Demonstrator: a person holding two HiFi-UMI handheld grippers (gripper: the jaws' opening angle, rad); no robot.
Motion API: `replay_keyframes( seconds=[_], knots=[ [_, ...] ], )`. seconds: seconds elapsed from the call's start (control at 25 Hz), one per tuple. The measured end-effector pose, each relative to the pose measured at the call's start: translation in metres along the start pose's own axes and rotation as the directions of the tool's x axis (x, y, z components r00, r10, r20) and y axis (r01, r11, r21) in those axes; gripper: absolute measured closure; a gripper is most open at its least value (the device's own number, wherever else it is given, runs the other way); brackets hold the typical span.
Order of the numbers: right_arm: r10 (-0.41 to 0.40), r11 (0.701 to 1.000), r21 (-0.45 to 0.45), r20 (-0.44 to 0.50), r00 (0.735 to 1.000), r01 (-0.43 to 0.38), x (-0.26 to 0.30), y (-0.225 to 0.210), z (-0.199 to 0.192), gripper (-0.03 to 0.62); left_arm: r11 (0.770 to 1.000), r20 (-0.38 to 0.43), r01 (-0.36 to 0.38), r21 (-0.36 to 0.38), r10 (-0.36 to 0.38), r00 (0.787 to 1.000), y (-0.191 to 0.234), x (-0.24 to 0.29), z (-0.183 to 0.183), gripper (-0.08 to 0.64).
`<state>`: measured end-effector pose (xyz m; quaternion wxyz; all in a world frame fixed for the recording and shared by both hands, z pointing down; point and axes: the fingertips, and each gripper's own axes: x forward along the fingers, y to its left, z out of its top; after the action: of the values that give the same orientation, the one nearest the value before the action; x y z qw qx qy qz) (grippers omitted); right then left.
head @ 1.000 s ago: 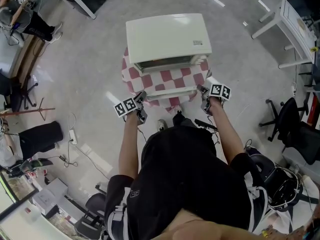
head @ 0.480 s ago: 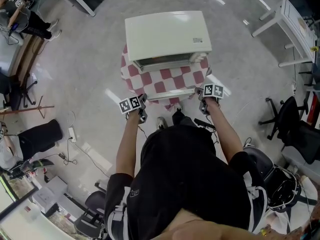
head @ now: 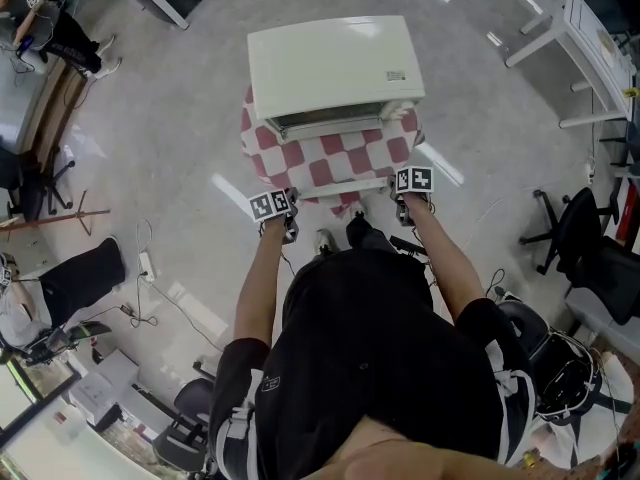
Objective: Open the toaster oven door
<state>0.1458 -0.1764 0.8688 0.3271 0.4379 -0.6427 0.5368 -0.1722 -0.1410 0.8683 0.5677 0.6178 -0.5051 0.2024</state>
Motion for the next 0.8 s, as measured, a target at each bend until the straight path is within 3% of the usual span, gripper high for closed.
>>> replay_keyframes(
  seconds=[0.2,0.56,0.68,0.8],
  knots=[
    [-0.07,0.993,-0.1,-0.023,0.997,0.068,0.008,-0.001,-0.004,0.52,1.0,-0.003,-0.025,0.02,0.025,1.0,0.004,0.007,-0.004,0.477],
    [-0.111,0.982,-0.153,-0.021,0.994,0.107,0.01,0.0,-0.001,0.518,0.998,0.014,-0.015,0.06,0.014,1.0,0.004,0.009,-0.003,0.476],
    [-0.129,0.98,-0.153,0.007,0.992,0.128,0.007,-0.002,0.004,0.453,0.996,0.009,-0.026,0.089,0.025,1.0,0.007,0.005,-0.003,0.447],
    [-0.127,0.979,-0.153,0.064,0.99,0.135,-0.004,0.0,0.014,0.449,0.994,0.038,-0.036,0.106,0.032,0.999,0.009,-0.003,0.002,0.437]
  ],
)
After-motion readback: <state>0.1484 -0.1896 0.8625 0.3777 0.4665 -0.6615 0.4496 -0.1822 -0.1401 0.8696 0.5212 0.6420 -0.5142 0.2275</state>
